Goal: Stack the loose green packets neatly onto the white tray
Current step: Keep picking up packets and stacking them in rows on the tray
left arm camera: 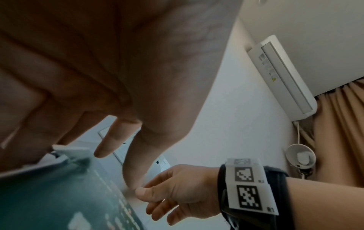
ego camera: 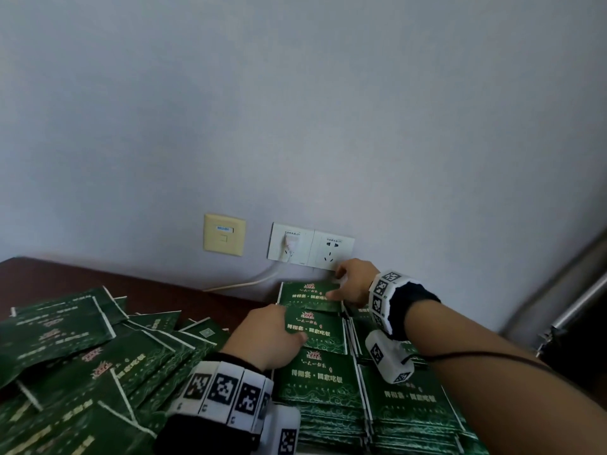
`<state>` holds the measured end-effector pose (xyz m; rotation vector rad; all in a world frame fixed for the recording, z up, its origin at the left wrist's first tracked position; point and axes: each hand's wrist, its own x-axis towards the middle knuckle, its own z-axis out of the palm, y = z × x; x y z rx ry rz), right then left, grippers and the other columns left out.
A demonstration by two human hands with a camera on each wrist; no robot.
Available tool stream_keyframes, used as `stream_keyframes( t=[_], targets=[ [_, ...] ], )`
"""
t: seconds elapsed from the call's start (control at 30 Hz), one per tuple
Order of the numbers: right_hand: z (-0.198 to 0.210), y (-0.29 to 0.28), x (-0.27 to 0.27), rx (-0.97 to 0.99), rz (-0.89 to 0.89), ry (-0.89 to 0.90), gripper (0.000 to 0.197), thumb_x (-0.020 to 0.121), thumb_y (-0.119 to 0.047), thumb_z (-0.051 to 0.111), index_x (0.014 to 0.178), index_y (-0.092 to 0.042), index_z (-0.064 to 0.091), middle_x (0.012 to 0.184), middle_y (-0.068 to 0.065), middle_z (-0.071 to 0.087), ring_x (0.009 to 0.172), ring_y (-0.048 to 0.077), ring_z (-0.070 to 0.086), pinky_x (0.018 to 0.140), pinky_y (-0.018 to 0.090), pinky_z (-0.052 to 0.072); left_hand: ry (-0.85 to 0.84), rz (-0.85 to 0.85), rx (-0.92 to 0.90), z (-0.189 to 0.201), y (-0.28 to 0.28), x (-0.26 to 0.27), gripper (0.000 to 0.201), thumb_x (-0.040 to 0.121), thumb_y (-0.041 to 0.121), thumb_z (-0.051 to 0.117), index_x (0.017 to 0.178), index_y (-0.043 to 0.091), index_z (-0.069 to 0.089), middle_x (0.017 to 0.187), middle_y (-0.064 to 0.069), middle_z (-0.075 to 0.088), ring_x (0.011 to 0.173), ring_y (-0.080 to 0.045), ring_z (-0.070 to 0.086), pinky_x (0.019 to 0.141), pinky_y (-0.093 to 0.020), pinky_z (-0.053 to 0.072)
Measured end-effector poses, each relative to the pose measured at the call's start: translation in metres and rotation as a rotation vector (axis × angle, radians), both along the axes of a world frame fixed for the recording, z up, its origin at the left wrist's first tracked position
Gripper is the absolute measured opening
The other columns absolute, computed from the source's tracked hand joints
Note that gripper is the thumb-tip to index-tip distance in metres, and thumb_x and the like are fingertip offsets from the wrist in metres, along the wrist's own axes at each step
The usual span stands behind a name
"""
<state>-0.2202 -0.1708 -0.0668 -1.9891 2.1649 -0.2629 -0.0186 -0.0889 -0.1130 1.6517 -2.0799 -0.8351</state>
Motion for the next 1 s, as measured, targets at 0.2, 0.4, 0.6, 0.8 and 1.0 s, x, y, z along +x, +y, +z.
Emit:
stream_keyframes(
  t=[0.2, 0.4, 0.6, 0.8, 1.0],
  targets=[
    [0.012, 0.019, -0.005, -0.033, 0.037, 0.072, 0.042, 0.084, -0.041, 0.074, 0.115, -0.014, 0.066, 0.112, 0.003, 0.065, 0.094, 0.018, 0.06, 0.076, 0.026, 0.045, -0.109, -0.121, 0.063, 0.014, 0.015, -0.007, 0.061, 0.1, 0.044, 0.05, 0.152, 0.017, 0.032, 0.155, -0.005, 0.039, 0.139, -0.022, 0.04, 0.109, -0.03, 0.034],
    [0.049, 0.086, -0.007, -0.167, 0.11, -0.045, 0.022, 0.082, -0.039, 0.076, 0.096, -0.023, 0.071, 0.087, -0.008, 0.068, 0.078, 0.007, 0.062, 0.066, 0.021, 0.044, -0.136, -0.136, -0.026, 0.051, 0.045, 0.003, 0.062, 0.102, 0.041, 0.047, 0.155, 0.019, 0.026, 0.16, -0.005, 0.032, 0.144, -0.023, 0.034, 0.114, -0.037, 0.031],
    [0.024, 0.188, 0.045, -0.05, 0.291, -0.513, 0.013, 0.081, -0.024, 0.08, 0.087, -0.015, 0.073, 0.065, -0.004, 0.067, 0.057, 0.009, 0.06, 0.053, 0.022, 0.046, -0.217, -0.195, -0.155, 0.088, 0.107, 0.04, 0.048, 0.101, 0.043, 0.047, 0.147, 0.025, 0.045, 0.153, 0.003, 0.043, 0.135, -0.017, 0.044, 0.107, -0.03, 0.035],
    [-0.027, 0.238, 0.117, 0.065, 0.306, -0.843, 0.014, 0.084, -0.014, 0.077, 0.092, -0.004, 0.072, 0.062, 0.003, 0.063, 0.052, 0.014, 0.054, 0.044, 0.023, 0.038, -0.393, -0.148, -0.111, 0.09, 0.154, 0.099, 0.042, 0.099, 0.043, 0.051, 0.136, 0.023, 0.057, 0.14, 0.002, 0.056, 0.125, -0.017, 0.053, 0.106, -0.032, 0.04],
    [-0.057, 0.256, 0.181, 0.108, 0.308, -1.011, 0.005, 0.084, -0.017, 0.077, 0.084, -0.013, 0.074, 0.071, 0.004, 0.067, 0.06, 0.013, 0.056, 0.043, 0.018, 0.04, -0.526, 0.129, 0.071, 0.05, 0.2, 0.205, 0.053, 0.086, 0.049, 0.071, 0.134, 0.032, 0.057, 0.133, 0.005, 0.062, 0.115, -0.017, 0.059, 0.102, -0.037, 0.047]
  ],
)
